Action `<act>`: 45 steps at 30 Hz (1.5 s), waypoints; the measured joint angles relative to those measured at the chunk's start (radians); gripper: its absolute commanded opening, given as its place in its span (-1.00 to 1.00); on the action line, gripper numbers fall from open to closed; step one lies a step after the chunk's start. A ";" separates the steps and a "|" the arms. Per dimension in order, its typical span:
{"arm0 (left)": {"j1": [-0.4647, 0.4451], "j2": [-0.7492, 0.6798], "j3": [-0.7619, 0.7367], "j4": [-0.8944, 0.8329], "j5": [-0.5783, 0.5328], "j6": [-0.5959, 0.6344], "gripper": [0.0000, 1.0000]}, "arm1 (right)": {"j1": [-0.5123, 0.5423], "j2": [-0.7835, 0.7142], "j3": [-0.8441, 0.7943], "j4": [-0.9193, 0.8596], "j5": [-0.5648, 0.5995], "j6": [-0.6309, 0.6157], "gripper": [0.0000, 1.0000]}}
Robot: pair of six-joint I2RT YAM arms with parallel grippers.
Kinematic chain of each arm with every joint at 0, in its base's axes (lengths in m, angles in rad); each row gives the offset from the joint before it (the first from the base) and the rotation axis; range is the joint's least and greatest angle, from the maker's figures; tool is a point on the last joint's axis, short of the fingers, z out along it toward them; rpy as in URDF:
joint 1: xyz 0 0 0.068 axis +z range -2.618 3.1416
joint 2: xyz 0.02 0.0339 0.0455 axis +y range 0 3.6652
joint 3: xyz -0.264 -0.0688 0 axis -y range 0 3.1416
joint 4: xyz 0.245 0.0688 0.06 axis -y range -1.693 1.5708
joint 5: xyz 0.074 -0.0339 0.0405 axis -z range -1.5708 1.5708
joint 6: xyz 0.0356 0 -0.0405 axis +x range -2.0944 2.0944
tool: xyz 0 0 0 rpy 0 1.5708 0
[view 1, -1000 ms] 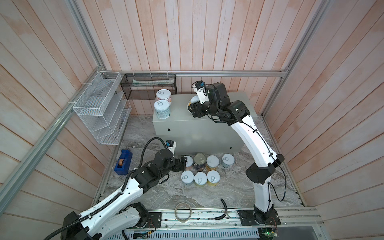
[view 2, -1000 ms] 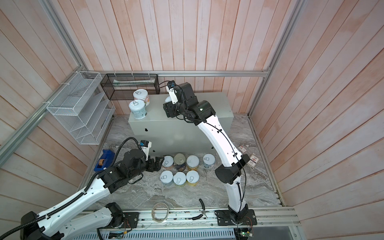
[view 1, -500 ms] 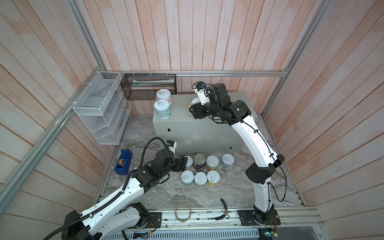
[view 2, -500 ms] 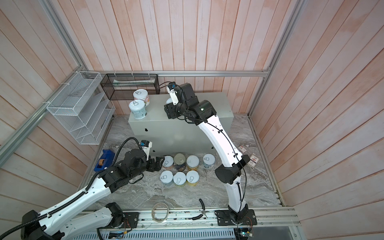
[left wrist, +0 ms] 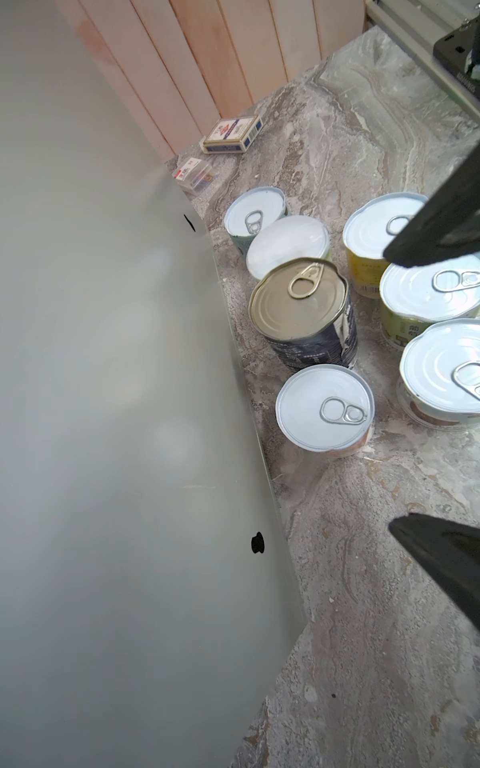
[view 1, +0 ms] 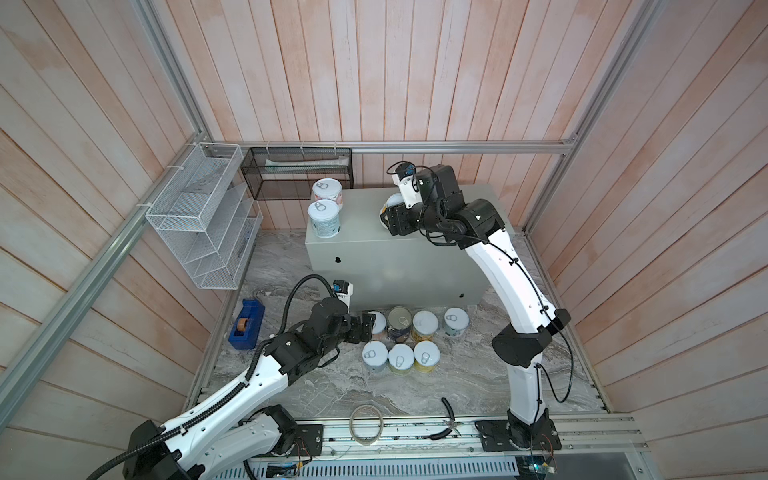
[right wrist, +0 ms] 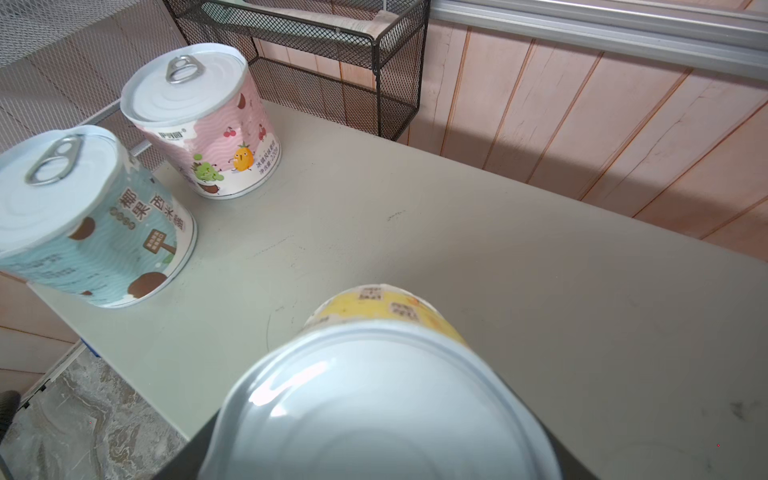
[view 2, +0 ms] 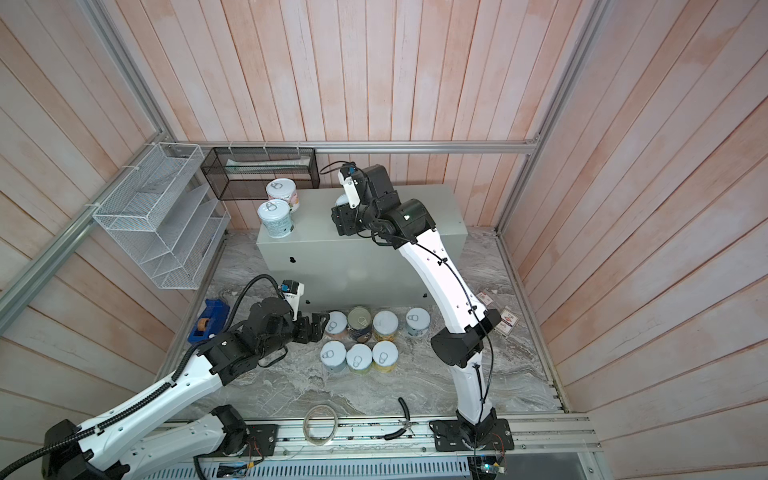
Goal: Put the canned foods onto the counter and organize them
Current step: 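Carry the yellow can with the right gripper beside the teal and pink cans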
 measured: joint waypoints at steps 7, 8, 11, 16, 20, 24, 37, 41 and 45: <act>0.006 0.006 0.000 0.000 -0.002 0.000 0.90 | -0.014 0.002 0.004 0.032 -0.007 0.001 0.84; 0.008 0.006 0.000 0.000 -0.003 0.000 0.90 | -0.018 0.002 0.004 0.040 -0.007 0.002 0.84; 0.012 0.006 0.000 -0.001 -0.004 0.000 0.91 | -0.022 0.003 0.005 0.063 -0.006 0.004 0.85; 0.014 0.003 0.000 -0.001 -0.011 -0.001 0.91 | -0.023 0.002 0.003 0.120 -0.006 0.002 0.82; 0.014 -0.005 0.000 0.000 -0.011 -0.004 0.91 | -0.023 -0.072 -0.100 0.205 -0.027 0.002 0.78; 0.014 -0.021 -0.010 0.006 -0.011 -0.011 0.91 | -0.022 -0.209 -0.269 0.294 -0.045 -0.007 0.73; 0.020 -0.040 -0.032 0.033 -0.011 -0.011 0.91 | -0.082 -0.526 -0.803 0.562 -0.145 -0.122 0.30; 0.021 -0.040 -0.034 0.036 -0.011 -0.011 0.91 | -0.105 -0.528 -0.869 0.612 -0.195 -0.147 0.32; 0.025 -0.035 -0.034 0.037 -0.011 -0.011 0.91 | -0.110 -0.526 -0.921 0.673 -0.254 -0.169 0.31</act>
